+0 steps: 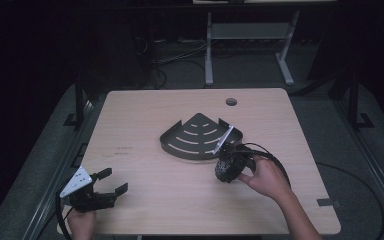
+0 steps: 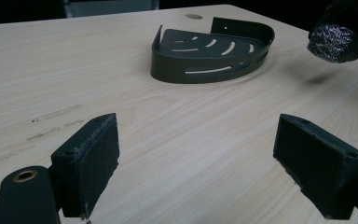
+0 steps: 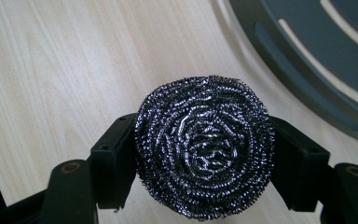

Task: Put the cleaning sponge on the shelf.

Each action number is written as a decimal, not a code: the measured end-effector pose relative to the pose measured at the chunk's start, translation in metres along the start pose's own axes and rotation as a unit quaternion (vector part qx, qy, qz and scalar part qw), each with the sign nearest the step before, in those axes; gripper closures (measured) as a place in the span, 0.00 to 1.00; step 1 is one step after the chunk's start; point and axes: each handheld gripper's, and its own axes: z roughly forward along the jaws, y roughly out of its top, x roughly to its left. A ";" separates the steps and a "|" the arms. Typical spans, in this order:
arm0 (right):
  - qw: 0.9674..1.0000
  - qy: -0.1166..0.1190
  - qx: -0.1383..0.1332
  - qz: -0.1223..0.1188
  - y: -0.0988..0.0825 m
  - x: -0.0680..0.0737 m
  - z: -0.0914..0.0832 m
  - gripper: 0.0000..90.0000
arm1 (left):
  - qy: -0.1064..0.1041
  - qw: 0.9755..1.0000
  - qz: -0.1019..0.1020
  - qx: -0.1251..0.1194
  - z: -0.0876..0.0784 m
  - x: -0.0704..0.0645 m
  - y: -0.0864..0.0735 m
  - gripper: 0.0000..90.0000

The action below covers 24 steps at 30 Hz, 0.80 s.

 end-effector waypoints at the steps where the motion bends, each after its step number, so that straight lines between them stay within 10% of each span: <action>1: 1.000 -0.002 -0.001 -0.001 0.002 -0.001 -0.002 0.35 | 0.000 1.000 0.001 0.000 0.000 0.000 0.000 0.15; 24: 1.000 -0.008 0.001 -0.006 0.025 -0.015 -0.014 0.35 | 0.001 1.000 0.000 -0.002 -0.002 0.001 0.000 0.15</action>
